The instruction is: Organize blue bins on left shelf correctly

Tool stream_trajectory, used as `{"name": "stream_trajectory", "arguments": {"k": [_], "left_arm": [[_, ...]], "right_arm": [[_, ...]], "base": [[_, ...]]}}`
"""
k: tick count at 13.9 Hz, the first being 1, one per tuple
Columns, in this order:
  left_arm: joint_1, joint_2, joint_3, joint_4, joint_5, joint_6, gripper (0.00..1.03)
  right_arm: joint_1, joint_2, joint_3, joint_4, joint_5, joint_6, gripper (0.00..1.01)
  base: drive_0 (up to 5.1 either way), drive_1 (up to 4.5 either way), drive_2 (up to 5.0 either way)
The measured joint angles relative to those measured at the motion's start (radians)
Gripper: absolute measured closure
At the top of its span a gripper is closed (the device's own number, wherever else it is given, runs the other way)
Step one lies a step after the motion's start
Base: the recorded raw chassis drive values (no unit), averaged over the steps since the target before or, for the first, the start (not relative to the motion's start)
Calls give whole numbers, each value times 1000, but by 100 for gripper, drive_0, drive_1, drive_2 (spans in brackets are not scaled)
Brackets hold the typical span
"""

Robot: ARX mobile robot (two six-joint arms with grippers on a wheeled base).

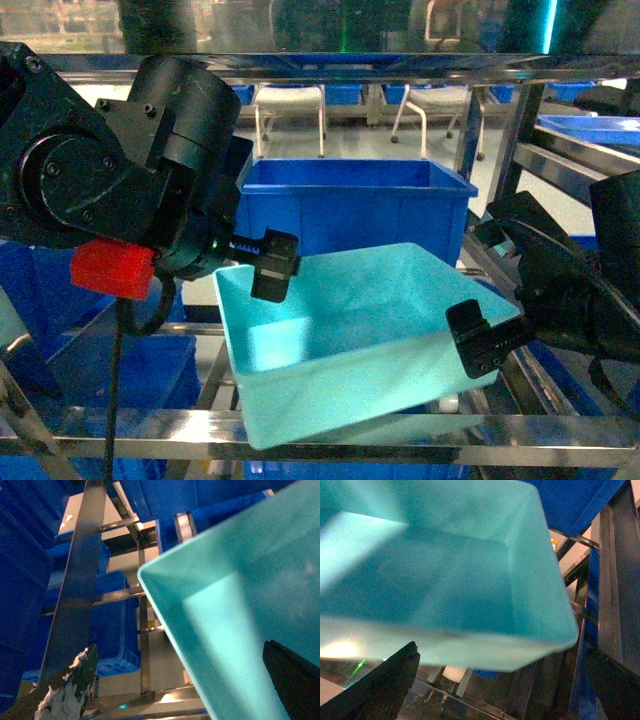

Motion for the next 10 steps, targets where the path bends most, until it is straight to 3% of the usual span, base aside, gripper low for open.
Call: {"name": "stream_trajectory", "arguments": {"k": [1, 4, 7, 10], "left_arm": [[-10, -29, -38, 41, -16, 29, 5], [-37, -173, -157, 51, -31, 35, 5], [-80, -348, -312, -36, -40, -45, 5], [-85, -493, -466, -127, -54, -87, 5]], "right_arm": [[0, -2, -5, -2, -9, 3, 3], [0, -74, -67, -2, -55, 28, 3], [-13, -214, -170, -69, -69, 56, 3], [-48, -345, -304, -128, -82, 72, 3]], "base": [[0, 0, 0], [0, 0, 0], [0, 0, 0], [0, 0, 0]]}}
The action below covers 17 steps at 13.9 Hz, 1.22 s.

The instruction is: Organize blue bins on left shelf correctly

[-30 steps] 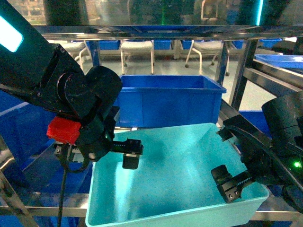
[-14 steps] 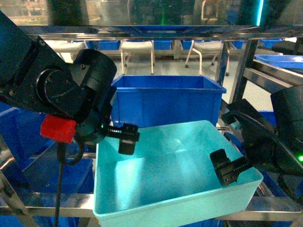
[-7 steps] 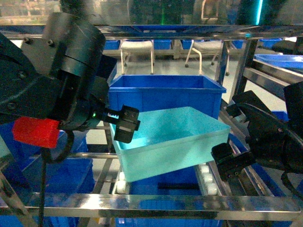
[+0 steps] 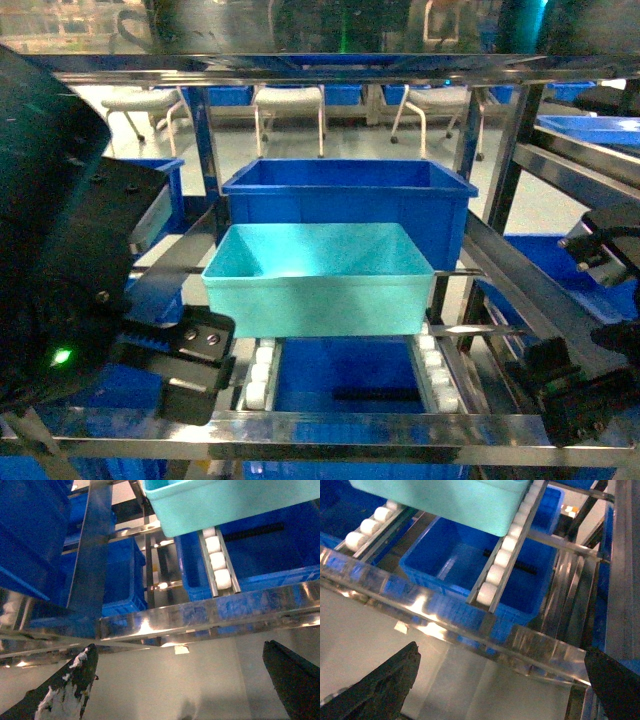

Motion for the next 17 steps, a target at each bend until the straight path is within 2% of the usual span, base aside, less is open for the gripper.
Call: {"name": "stream_trajectory", "arguments": {"k": [1, 2, 3, 4, 5, 6, 7, 8, 9, 10, 11, 13, 14, 15, 16, 17], "left_arm": [[1, -55, -32, -34, -3, -8, 5], [1, -86, -39, -101, 28, -11, 5], [1, -91, -41, -137, 76, -30, 5], [-2, -92, -42, -134, 89, -42, 5], [-4, -93, -42, -134, 90, -44, 5], [-3, -92, -44, -119, 87, -43, 5], [7, -23, -169, 347, 8, -4, 16], [45, -4, -367, 709, 21, 44, 30], [112, -61, -500, 976, 39, 61, 45], [136, -160, -512, 1134, 72, 68, 55], [157, -259, -513, 1162, 119, 72, 68], [224, -420, -571, 944, 163, 73, 94], [244, -506, -592, 903, 191, 76, 101], [264, -584, -596, 870, 215, 75, 101], [285, -646, -606, 820, 235, 75, 101], [304, -706, -627, 759, 253, 75, 101]], "right_arm": [[1, -47, -44, -26, -24, 5, 3], [4, -97, -91, -30, -46, 5, 3], [16, -131, -119, -29, -79, 2, 3], [22, -134, -121, -29, -103, 1, 3], [22, -134, -121, -29, -105, 1, 3], [24, -126, -128, 18, -85, 5, 4], [53, -6, -213, 392, 123, 59, 16], [48, 58, -361, 601, 285, 101, 30], [4, -6, -454, 770, 344, 124, 45], [-6, -134, -453, 853, 333, 135, 58], [-12, -209, -465, 855, 309, 138, 69], [-47, -328, -555, 821, 292, 140, 95], [-58, -418, -561, 823, 282, 142, 99], [-61, -512, -566, 773, 262, 142, 99], [-103, -589, -587, 697, 211, 142, 99], [-152, -671, -590, 615, 196, 142, 99]], "base": [[0, 0, 0], [0, 0, 0], [0, 0, 0], [0, 0, 0], [0, 0, 0], [0, 0, 0], [0, 0, 0], [0, 0, 0], [0, 0, 0], [0, 0, 0], [0, 0, 0], [0, 0, 0], [0, 0, 0], [0, 0, 0], [0, 0, 0], [0, 0, 0]]}}
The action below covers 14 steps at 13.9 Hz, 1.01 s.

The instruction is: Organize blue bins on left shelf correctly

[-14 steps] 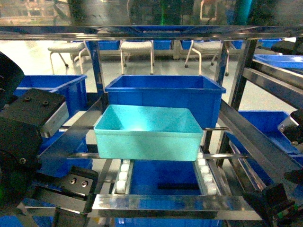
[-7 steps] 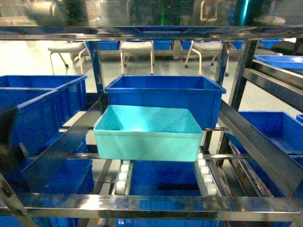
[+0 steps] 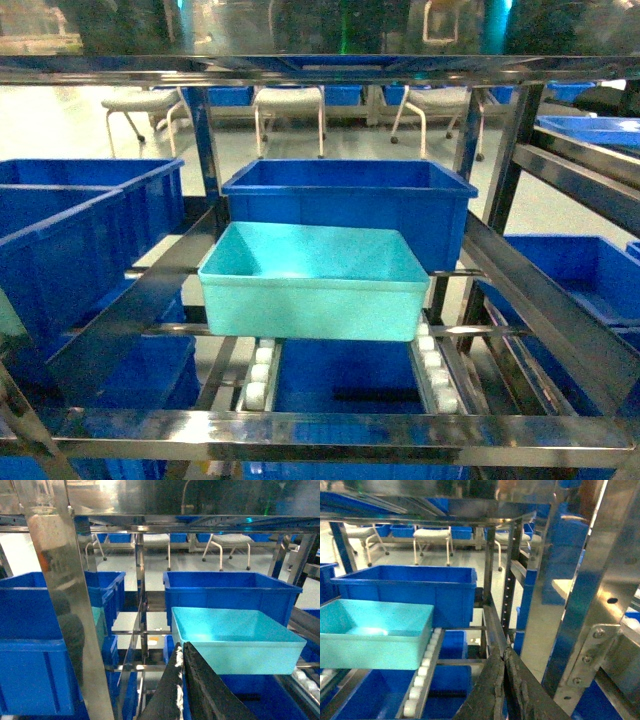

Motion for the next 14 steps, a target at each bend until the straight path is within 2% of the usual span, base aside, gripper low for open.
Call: {"name": "stream_trajectory", "arguments": {"k": [2, 3, 4, 5, 8, 14], "left_arm": [[29, -118, -14, -94, 29, 0, 101], [99, -186, -16, -154, 112, 1, 101], [133, -233, -17, -198, 110, 0, 101], [127, -282, -17, -241, 127, 1, 101], [122, -419, -17, -370, 129, 1, 101], [122, -610, -17, -552, 129, 1, 101]], "right_arm": [[-1, -170, -1, -136, -10, 0, 99], [-1, -265, 1, -248, -10, 0, 99], [-1, -384, 1, -371, -10, 0, 99], [-1, -454, 1, -429, -10, 0, 99], [3, -605, 1, -576, -10, 0, 99], [3, -811, 1, -773, -10, 0, 99]], "base": [[0, 0, 0], [0, 0, 0], [0, 0, 0], [0, 0, 0], [0, 0, 0], [0, 0, 0]]}}
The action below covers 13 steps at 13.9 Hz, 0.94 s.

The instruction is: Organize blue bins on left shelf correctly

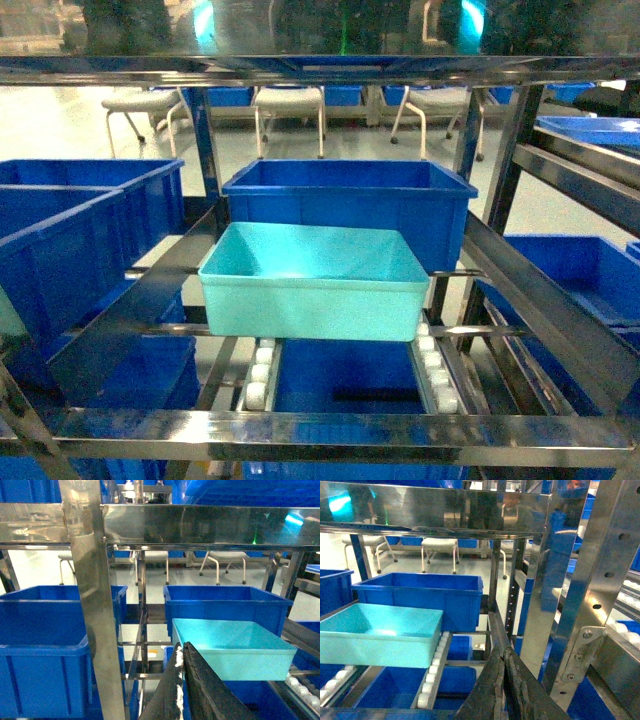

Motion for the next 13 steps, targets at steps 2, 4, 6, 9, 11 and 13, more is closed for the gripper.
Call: {"name": "stream_trajectory", "arguments": {"k": [2, 4, 6, 9, 11, 13], "left_arm": [[0, -45, 0, -46, 0, 0, 101], [0, -80, 0, -80, 0, 0, 101], [0, -245, 0, -251, 0, 0, 101], [1, -243, 0, -267, -2, 0, 101], [1, -243, 0, -262, 0, 0, 101], [1, -243, 0, -261, 0, 0, 101]], "right_arm": [[0, -53, 0, -51, 0, 0, 99], [0, -97, 0, -93, 0, 0, 99], [0, -139, 0, -150, 0, 0, 99], [0, -287, 1, -277, -3, 0, 99], [0, -288, 1, -295, -2, 0, 99], [0, -288, 1, -298, -2, 0, 99]], "base": [[0, 0, 0], [0, 0, 0], [0, 0, 0], [0, 0, 0], [0, 0, 0], [0, 0, 0]]}}
